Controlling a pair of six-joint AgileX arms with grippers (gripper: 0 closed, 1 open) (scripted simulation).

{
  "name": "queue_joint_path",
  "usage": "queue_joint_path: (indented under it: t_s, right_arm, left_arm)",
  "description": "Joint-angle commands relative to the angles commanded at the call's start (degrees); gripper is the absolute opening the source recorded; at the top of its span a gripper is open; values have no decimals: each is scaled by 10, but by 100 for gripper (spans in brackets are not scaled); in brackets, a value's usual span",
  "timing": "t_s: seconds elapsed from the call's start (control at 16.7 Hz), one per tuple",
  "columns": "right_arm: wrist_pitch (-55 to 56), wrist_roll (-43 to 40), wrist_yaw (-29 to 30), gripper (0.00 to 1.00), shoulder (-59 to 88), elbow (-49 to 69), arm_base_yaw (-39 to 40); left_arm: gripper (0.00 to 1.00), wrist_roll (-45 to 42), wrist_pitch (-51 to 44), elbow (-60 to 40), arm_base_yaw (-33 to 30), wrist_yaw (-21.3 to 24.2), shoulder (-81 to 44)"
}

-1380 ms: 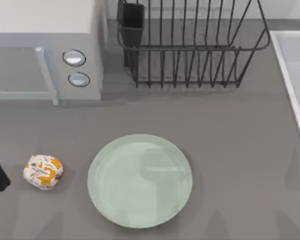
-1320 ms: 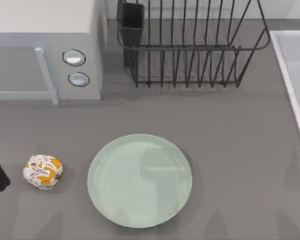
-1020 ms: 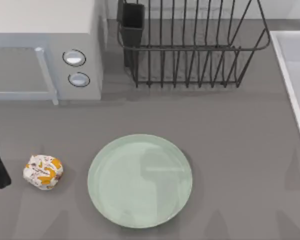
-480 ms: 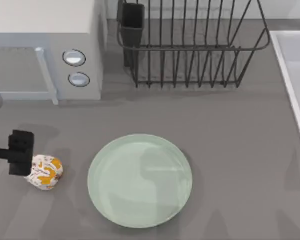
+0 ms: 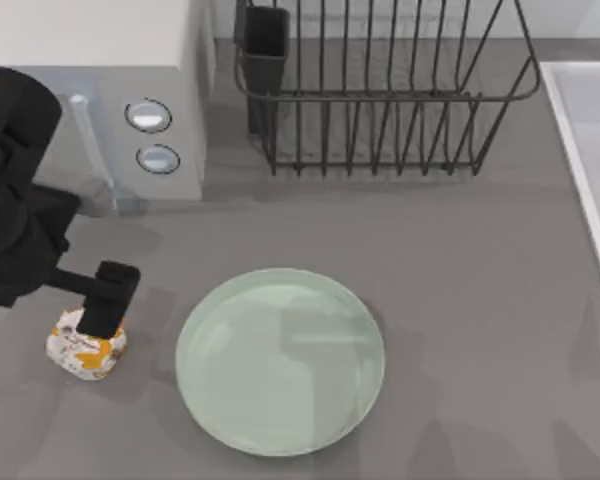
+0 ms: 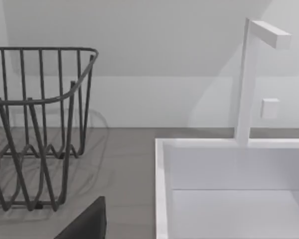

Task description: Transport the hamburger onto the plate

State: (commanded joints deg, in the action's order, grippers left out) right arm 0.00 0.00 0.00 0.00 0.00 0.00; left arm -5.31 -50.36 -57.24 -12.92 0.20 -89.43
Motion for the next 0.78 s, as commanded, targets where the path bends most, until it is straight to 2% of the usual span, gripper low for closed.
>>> queue_joint_path:
  t_s: [0.3, 0.78]
  right_arm:
    - [0, 0, 0, 100, 0, 0, 0]
    - [0, 0, 0, 100, 0, 0, 0]
  left_arm:
    - [100, -6, -51, -71, -14, -1, -94]
    - [100, -8, -28, -57, -13, -1, -107]
